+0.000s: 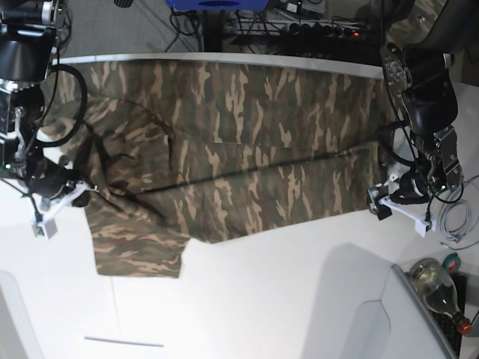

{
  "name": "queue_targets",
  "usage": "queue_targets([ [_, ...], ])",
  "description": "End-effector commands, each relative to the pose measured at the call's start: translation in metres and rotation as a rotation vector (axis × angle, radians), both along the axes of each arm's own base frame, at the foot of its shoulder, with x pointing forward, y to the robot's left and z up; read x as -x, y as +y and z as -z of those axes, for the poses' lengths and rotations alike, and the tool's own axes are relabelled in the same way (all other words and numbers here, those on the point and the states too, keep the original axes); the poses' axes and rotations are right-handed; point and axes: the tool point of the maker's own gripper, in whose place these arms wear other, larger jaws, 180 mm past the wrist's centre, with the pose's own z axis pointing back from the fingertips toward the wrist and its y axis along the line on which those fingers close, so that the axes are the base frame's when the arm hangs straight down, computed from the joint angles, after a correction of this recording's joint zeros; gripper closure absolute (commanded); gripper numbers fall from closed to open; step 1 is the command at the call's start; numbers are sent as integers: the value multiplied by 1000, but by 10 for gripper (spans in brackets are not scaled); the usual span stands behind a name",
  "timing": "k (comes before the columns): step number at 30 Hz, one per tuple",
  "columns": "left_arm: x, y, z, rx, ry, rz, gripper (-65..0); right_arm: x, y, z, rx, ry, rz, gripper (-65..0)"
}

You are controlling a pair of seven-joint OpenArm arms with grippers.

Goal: Layout the t-shirt on the table in an organized manner, then fold the t-shirt properly
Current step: 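Fold the side edge inward with the left gripper toward the right gripper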

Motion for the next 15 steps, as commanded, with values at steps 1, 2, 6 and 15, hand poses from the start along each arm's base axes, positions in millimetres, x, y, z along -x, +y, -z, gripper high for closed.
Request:
queue_targets([
  [1,-12,11,-13,-20,-40,-11,-578,-16,-4,-19,3,-68,-2,0],
  [2,-12,9,-10,-11,-36,-15,-578,-16,-4,-19,3,-68,-2,0],
  [6,-11,3,-1,11,-27,-19,-576,-17,-4,-20,3,-70,-2,0],
  [15,-8,1,4,11,-33,-23,-199,-17,-5,-20,5,-71,-1,0],
])
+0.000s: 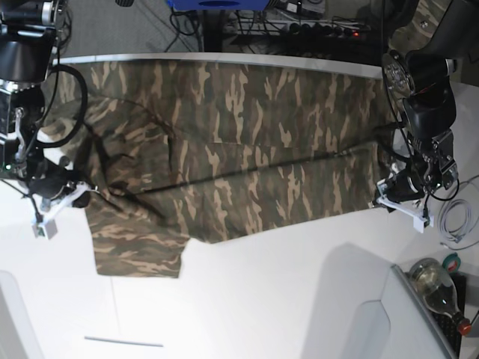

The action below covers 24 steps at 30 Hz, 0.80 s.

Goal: Layout the t-shirt on the table in an organized manner, then fold the t-shirt properly
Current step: 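Fold the side edge inward with the left gripper toward the right gripper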

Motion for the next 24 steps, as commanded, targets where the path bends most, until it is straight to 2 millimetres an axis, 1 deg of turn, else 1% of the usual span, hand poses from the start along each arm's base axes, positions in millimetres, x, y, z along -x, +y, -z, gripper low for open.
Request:
queue_targets([
  [1,-10,2,-8,-10,-37,-1,-137,-16,-5,-19,6,-68,-1,0],
  [3,-11,1,-6,-11,-55,-9,-26,-16,-5,-18,4,-66,0,0],
  [4,-11,1,-5,-10,-65,-15,0,-16,-5,-18,6,-65,0,0],
  [7,-20,-11,-5,-41,-71,49,0,-19,-5,-21,6,-72,-2,0],
  [10,-44,-27,-20,-83,-101,139,0,-26,-8,-23,5,-78,4,0],
  [11,-52,-31,-25,-90,-113,156,0,-31,-9,-26,3,-85,7,0],
  [14,-73,-32,-46,-94,-160,158,0,-47,-13,-30,-10,-117,31,0],
  [18,-97,-33,-72,-98,-217,156,0,-66,-30,-34,-6,-148,67,0],
  [19,-102,-32,-78,-101,-229,156,0,-69,-30,-33,-9,-150,68,0],
  [21,-109,-31,-87,-106,-246,157,0,-75,-41,-33,15,-168,71,0],
  [22,-112,-31,-90,-106,-253,157,0,-76,-42,-31,26,-173,65,0],
  [24,-117,-33,-95,-106,-264,158,0,-86,-41,-33,49,-204,43,0],
])
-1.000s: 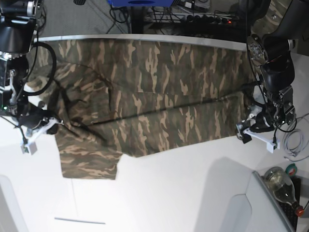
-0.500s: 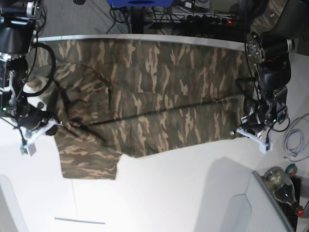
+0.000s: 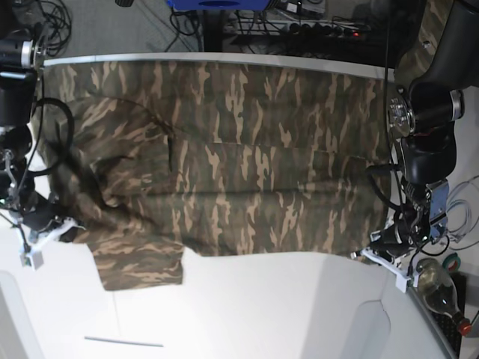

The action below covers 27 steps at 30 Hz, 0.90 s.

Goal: Layout the t-shirt on the table in an organized manner, then fold the t-shirt properly
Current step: 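Fold the side edge inward with the left gripper toward the right gripper, then hold the shirt sides with both grippers and pull them toward the collar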

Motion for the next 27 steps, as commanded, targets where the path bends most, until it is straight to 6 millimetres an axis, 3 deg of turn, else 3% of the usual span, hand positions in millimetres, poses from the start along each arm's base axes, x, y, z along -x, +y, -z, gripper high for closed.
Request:
queue_targets([
  [1,-19,8,-28,-13,-75,-9,0,-23,-7,-25,15,-88,-6,0],
  [8,-28,8,-50,-31,-110,4,0,-47,-15,-29,69,-158,-27,0],
  [15,-36,8,-76,-59,-154,18,0,-68,4,-46,55,-257,-107,0],
  [21,-23,7,-58,-60,-119,22,0,-69,-10,-47,67,-277,-82,0],
  [27,0,9,-28,-62,-60,20,0,-47,-21,-15,62,-191,-54,0],
])
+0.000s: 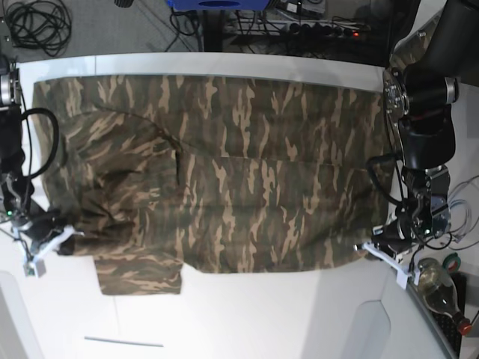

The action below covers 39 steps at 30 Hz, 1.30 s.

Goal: Layout the t-shirt on the table in an organized manner, then fold the t-shirt properly
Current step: 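Hold the shirt sides with both grippers and pull them toward the collar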

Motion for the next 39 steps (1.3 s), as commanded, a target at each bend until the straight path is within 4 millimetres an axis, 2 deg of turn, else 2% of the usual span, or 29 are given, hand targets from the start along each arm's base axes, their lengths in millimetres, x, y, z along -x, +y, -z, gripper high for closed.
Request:
queue_targets([
  [1,-12,10,-21,-17,-60,-10,0,-13,-9,-21,-1,-63,8,0],
  [3,-7,11,-16,-21,-50,-9,0,-6,-17,-16,12,-49,13,0],
  [8,5,11,-19,-58,-77,9,0,2,-18,-8,16,-31,12,0],
  [10,11,11,-19,-70,-80,17,0,10,-25,-3,27,-15,15,0],
  [13,23,11,-11,-78,-42,24,0,15,-26,-6,43,-25,-3,0],
  [16,37,27,-11,-68,-21,-28,0,27,-30,-5,76,12,-31,0],
  [19,51,41,-18,-77,-27,-66,0,38,-24,-2,93,49,-67,0],
  [26,76,39,-13,-111,11,-46,0,60,-11,2,94,57,-105,0],
  [29,82,40,-8,-112,24,-47,0,68,-24,-6,79,56,-51,0],
  [34,88,42,-5,-120,34,-46,0,83,-32,-15,76,68,-17,0],
  [39,96,42,-1,-128,46,-42,0,101,-32,-8,87,123,-27,0],
])
